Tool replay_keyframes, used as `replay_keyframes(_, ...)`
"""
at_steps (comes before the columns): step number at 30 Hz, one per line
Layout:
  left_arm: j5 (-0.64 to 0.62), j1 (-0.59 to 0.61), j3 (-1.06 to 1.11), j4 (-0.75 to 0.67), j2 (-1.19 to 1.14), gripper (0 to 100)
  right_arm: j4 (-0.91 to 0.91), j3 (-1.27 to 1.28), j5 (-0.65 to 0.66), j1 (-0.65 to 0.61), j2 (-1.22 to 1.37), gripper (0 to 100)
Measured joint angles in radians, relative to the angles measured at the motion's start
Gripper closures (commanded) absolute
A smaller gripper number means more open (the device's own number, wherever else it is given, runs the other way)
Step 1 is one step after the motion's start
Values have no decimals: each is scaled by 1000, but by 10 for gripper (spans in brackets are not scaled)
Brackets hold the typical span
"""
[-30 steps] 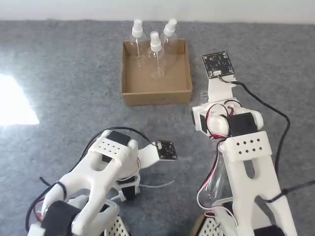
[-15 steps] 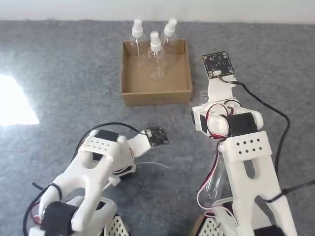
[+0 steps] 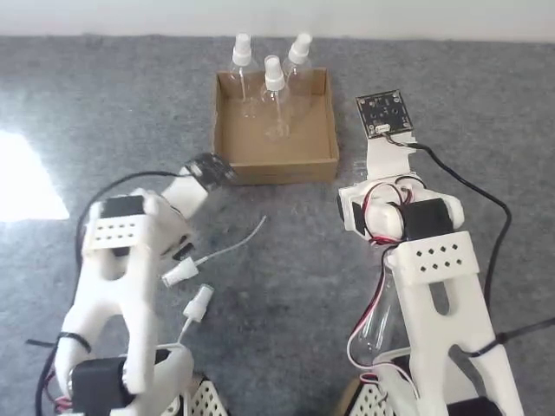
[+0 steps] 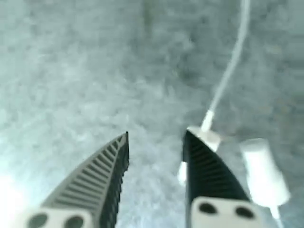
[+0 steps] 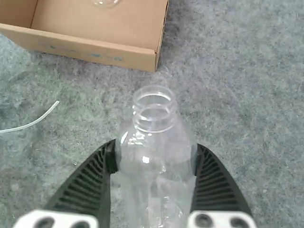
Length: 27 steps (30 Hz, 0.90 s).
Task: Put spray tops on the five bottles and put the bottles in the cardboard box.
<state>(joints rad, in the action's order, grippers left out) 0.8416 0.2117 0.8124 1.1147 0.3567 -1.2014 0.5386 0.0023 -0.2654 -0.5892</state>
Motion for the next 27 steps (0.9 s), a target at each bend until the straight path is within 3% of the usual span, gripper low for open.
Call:
replay_keyframes(5, 2, 31, -109, 172, 0, 758, 0, 0, 0, 0, 0, 913)
replay_keyframes(9, -92, 28, -161, 259, 0, 758, 0, 0, 0, 0, 0, 913)
replay_keyframes(16, -126, 15, -138, 276, 0, 758, 0, 0, 0, 0, 0, 913)
replay_keyframes(23, -130, -106, 8, 282, 0, 794, 0, 0, 0, 0, 0, 913)
replay_keyframes(27, -201, -155, 54, 264, 0, 796, 0, 0, 0, 0, 0, 913)
